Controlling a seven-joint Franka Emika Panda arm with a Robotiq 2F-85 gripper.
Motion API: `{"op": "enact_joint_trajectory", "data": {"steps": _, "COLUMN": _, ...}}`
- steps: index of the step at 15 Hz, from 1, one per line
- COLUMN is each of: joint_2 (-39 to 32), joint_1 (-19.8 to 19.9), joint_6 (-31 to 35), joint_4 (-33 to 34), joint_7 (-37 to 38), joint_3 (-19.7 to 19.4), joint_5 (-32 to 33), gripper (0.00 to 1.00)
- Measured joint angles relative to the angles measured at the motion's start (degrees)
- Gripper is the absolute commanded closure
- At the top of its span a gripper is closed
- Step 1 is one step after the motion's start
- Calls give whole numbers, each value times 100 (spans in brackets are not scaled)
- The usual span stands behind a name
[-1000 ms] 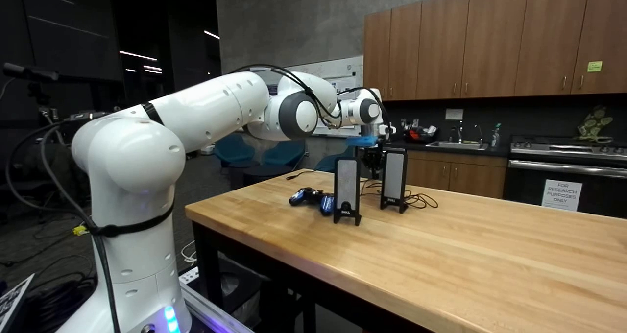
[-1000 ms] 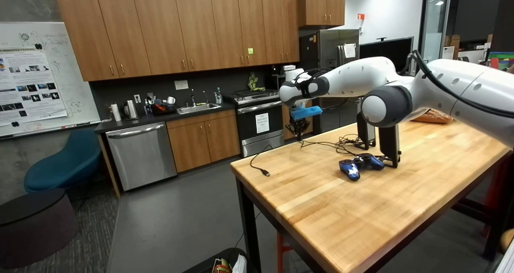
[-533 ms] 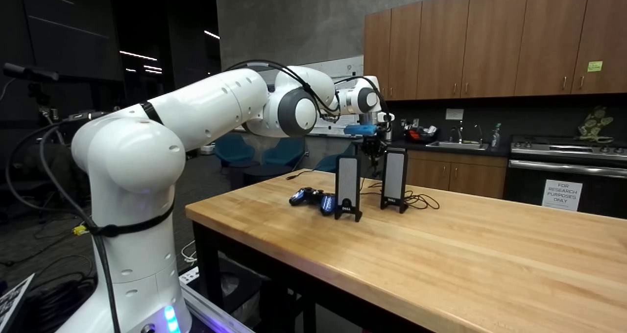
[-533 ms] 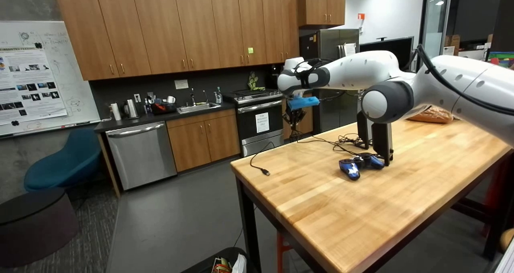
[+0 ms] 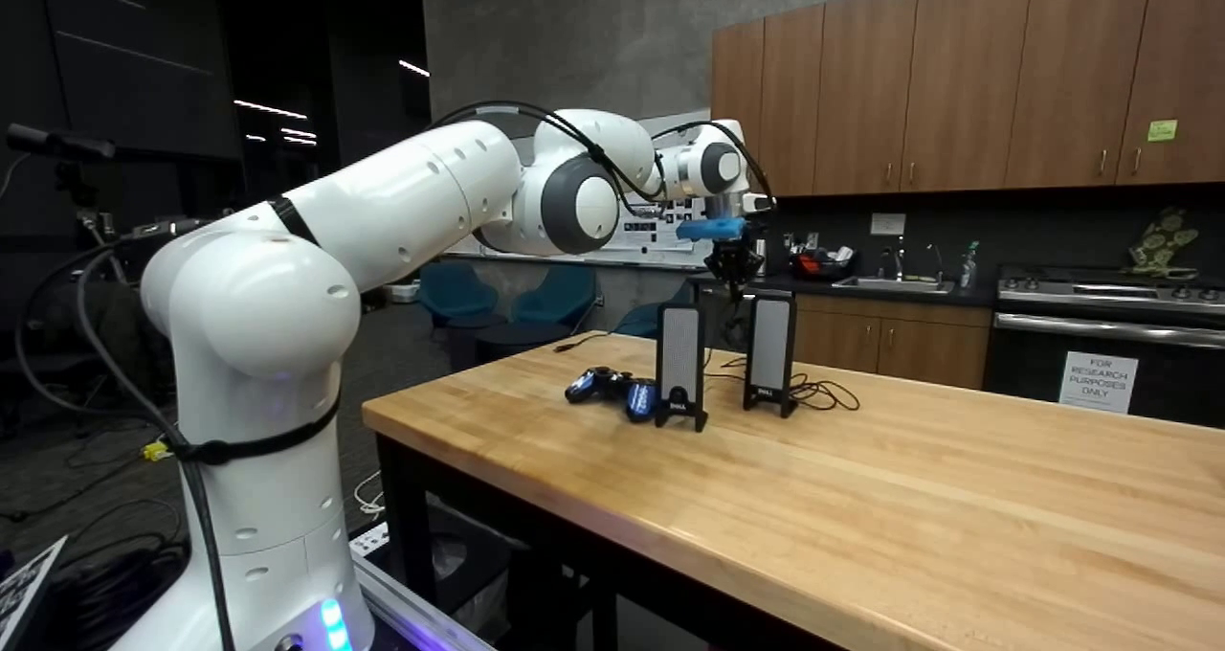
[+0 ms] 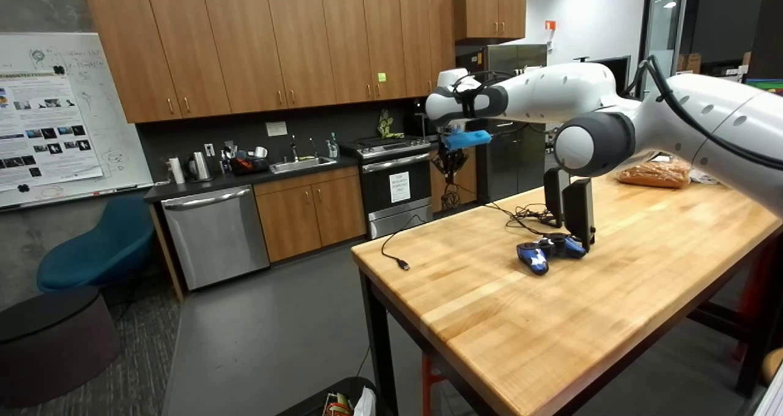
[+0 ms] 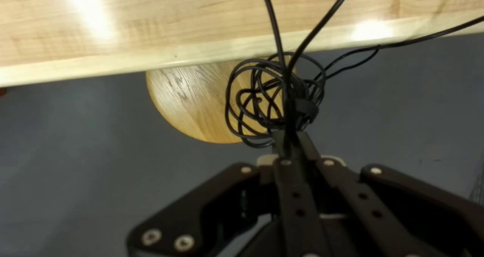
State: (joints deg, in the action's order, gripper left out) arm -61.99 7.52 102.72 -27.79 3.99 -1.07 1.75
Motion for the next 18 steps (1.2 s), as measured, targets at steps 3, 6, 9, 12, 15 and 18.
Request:
{"op": "enact_joint_trajectory", "data": {"steps": 3, "joint_2": 10, "joint_1": 157, "joint_6": -205, "joint_4": 195, "joint_7": -362, "joint_3": 8, "joint_5": -46, "gripper": 98}}
{"op": "enact_joint_trajectory", "data": {"steps": 6, "joint_2": -38, "joint_1": 306, "joint_6": -318, "joint_4": 497, "joint_7": -696, "joint_3": 31, "joint_5": -192, "gripper": 98}}
{"op": "enact_joint_trajectory", "data": {"steps": 9, "joint_2": -80, "joint_1": 390, "joint_6": -315, "joint_4": 685, "joint_7": -1003, "joint_3": 118, "joint_5": -305, "gripper": 98}}
{"op": "enact_joint_trajectory", "data": {"steps": 12, "joint_2": -60, "joint_1": 472, "joint_6": -271, "joint_4": 690, "joint_7": -1399, "joint_3": 171, "joint_5": -326, "gripper": 98}}
{"op": "enact_joint_trajectory", "data": {"steps": 15, "joint_2": -10, "joint_1": 628, "joint_6": -283, "joint_4": 696, "joint_7": -1811, "joint_3": 172, "joint_5": -326, "gripper": 98}}
{"op": "enact_joint_trajectory", "data": {"steps": 18, "joint_2": 29, "joint_1": 807, "joint_6": -432, "joint_4": 694, "joint_7": -2230, "joint_3": 180, "joint_5": -327, "gripper": 98}}
